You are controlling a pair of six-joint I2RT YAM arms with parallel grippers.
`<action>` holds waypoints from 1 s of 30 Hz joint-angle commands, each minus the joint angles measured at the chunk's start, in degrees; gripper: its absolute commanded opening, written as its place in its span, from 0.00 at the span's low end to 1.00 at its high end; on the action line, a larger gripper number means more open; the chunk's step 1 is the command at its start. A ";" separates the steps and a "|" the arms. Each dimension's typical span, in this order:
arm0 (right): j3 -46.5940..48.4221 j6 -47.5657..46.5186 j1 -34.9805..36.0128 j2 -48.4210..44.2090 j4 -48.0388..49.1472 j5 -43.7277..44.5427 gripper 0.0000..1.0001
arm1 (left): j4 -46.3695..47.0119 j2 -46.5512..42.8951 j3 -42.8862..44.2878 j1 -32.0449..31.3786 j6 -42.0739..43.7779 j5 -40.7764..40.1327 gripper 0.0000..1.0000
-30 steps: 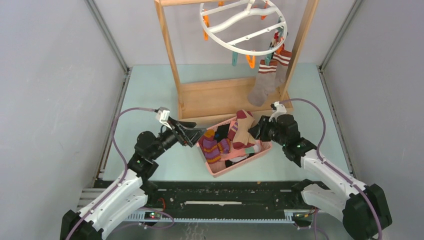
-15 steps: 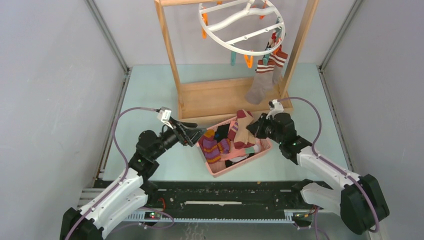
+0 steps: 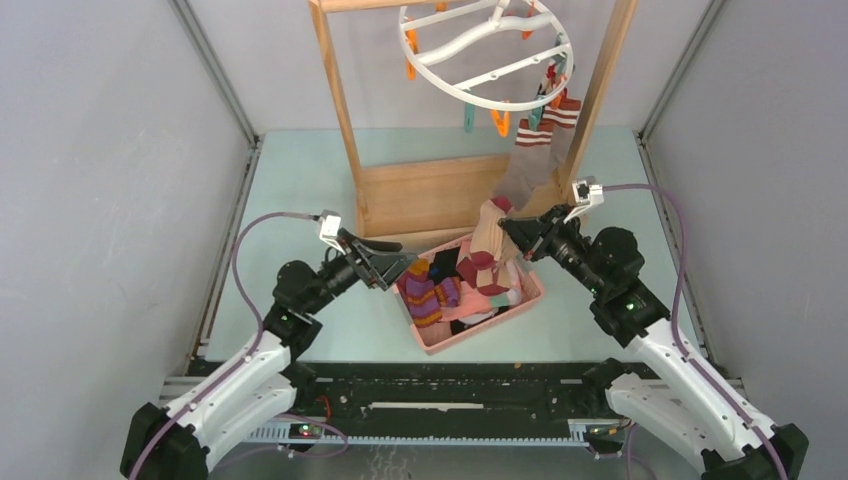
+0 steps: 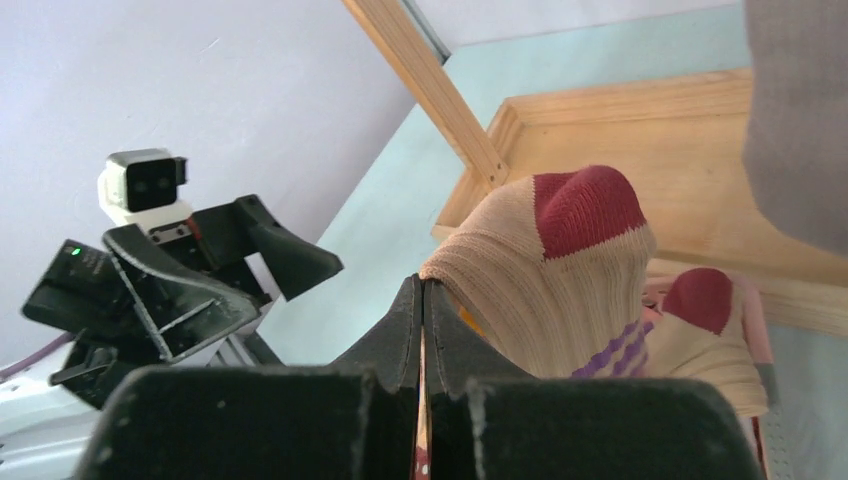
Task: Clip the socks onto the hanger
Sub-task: Adjust the hanger on the clothesline, then pick up the sock from the bin.
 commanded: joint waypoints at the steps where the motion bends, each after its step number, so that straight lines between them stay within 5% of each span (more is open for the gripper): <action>1: 3.41 -0.97 1.96 -0.47 -0.21 -1.08 0.00 | 12.88 2.27 -2.46 0.32 -7.88 2.42 0.87; 7: 5.17 -0.09 5.28 -0.08 1.16 0.95 0.00 | 24.26 6.20 -4.20 0.23 -9.45 7.52 0.87; 15: 6.49 1.40 11.61 2.20 5.66 4.82 0.00 | 30.36 4.74 -9.23 -2.28 14.58 10.53 0.91; 21: 7.76 1.62 20.60 5.35 10.87 15.74 0.00 | 30.49 5.04 -12.93 -14.49 34.41 -3.93 0.93; 26: 8.24 1.08 26.79 8.52 15.95 22.47 0.00 | 34.92 8.61 -14.10 -19.49 39.24 -18.71 0.97; 30: 9.52 0.79 29.48 10.80 17.62 25.54 0.00 | 41.07 12.81 -13.29 -19.68 39.28 -20.90 0.97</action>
